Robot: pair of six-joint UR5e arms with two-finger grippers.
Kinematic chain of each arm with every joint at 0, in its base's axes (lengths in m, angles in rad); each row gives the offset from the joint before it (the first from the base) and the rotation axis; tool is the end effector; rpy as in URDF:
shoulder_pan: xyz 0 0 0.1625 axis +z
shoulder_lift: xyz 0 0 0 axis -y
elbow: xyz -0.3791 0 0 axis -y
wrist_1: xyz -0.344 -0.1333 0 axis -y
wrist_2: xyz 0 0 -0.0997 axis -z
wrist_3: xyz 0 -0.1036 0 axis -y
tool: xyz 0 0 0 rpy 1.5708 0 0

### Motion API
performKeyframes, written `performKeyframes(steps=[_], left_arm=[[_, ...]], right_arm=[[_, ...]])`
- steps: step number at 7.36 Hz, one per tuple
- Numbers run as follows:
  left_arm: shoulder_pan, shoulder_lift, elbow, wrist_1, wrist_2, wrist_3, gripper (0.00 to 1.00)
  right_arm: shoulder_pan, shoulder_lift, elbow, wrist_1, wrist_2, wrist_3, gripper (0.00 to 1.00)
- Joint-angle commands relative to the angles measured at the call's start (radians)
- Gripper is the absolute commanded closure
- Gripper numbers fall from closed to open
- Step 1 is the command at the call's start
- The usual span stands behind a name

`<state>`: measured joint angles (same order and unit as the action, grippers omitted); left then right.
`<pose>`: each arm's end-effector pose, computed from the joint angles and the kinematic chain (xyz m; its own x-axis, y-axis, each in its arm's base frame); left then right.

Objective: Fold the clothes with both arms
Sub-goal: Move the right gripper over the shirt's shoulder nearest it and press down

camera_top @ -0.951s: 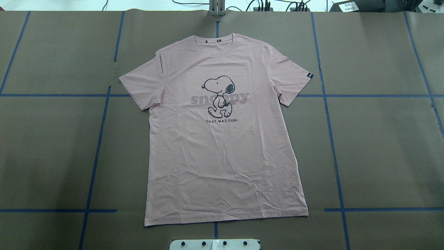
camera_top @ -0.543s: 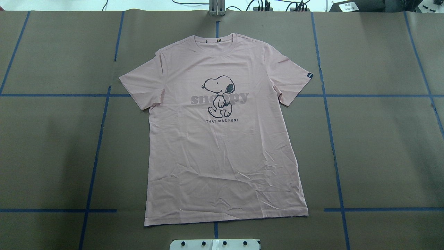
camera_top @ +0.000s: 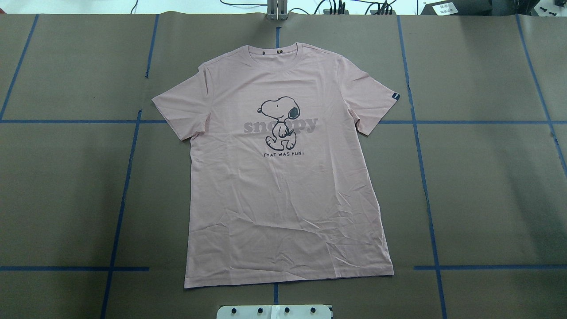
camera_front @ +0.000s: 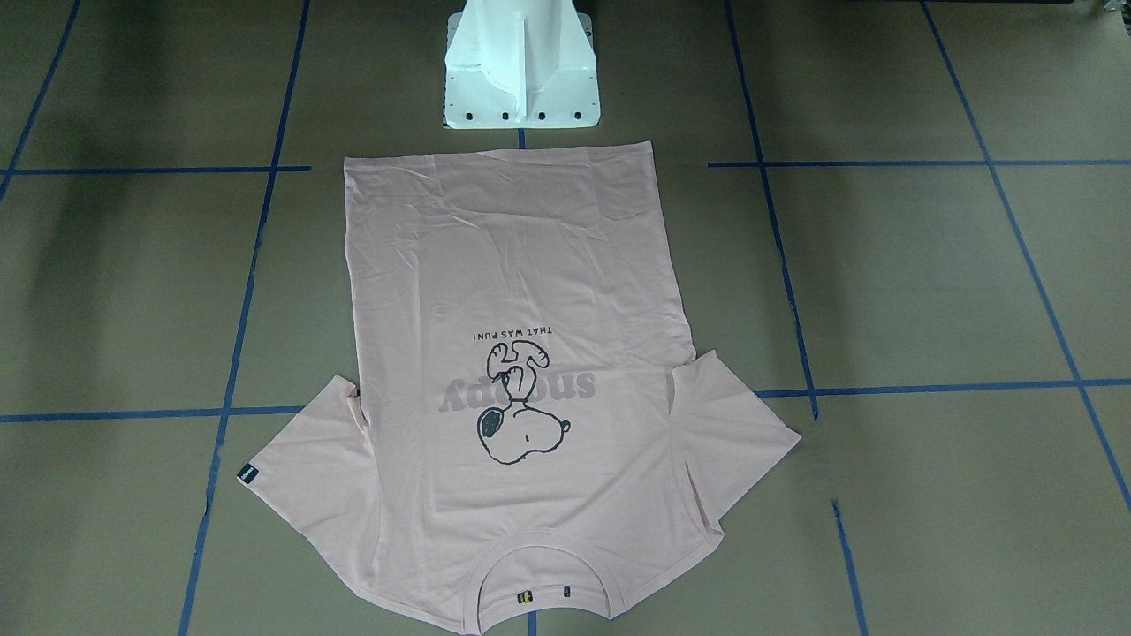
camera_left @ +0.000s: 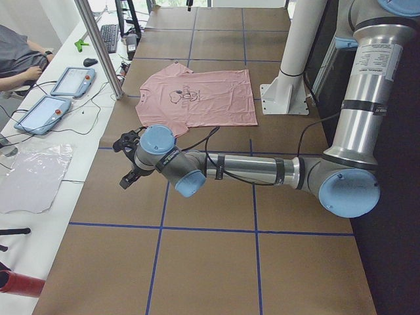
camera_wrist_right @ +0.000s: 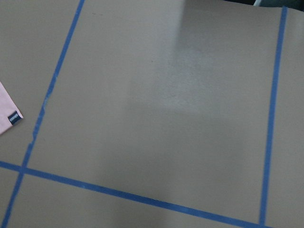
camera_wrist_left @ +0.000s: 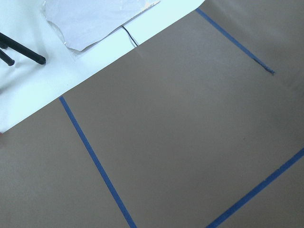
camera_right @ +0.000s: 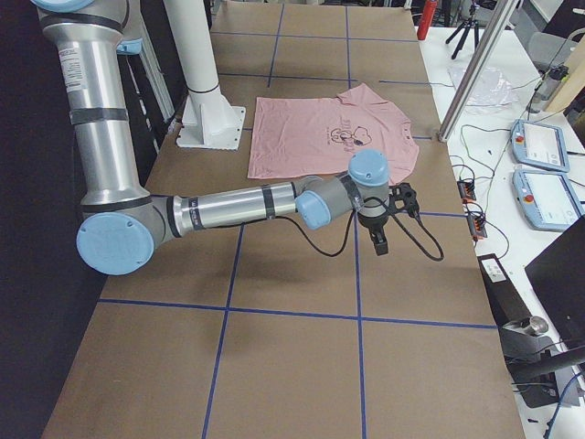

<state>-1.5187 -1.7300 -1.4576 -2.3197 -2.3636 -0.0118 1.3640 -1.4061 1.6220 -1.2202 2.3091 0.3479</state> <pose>-0.0321 -0.5278 0.5007 0.6748 0.5360 -0.5073 -0.0285 0.7058 0.7079 -0.0453 -0.5253 0.4739 0.6698 -0.1936 0.7168 -0.0586 0.9486 0.3109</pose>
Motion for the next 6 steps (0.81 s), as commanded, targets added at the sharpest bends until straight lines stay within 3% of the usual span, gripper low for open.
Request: performKeyframes(steps=[1,2,3,4,6], left_arm=[[0.0,0.0,0.0,-0.015,0.0,-0.013,0.0],[0.002,0.0,0.0,-0.015,0.0,-0.011,0.0],[0.002,0.0,0.0,-0.017,0.0,-0.011,0.0],[0.002,0.0,0.0,-0.017,0.0,-0.011,0.0],[0.002,0.0,0.0,-0.017,0.0,-0.011,0.0]], right_arm=[[-0.199,0.081,-0.054,0.215,-0.183,0.316,0.0],[-0.294,0.12,-0.12,0.345,-0.309,0.502,0.0],[-0.36,0.219,-0.214,0.385,-0.382,0.61,0.02],[-0.399,0.289,-0.291,0.387,-0.43,0.653,0.08],[-0.451,0.308,-0.318,0.386,-0.486,0.663,0.19]])
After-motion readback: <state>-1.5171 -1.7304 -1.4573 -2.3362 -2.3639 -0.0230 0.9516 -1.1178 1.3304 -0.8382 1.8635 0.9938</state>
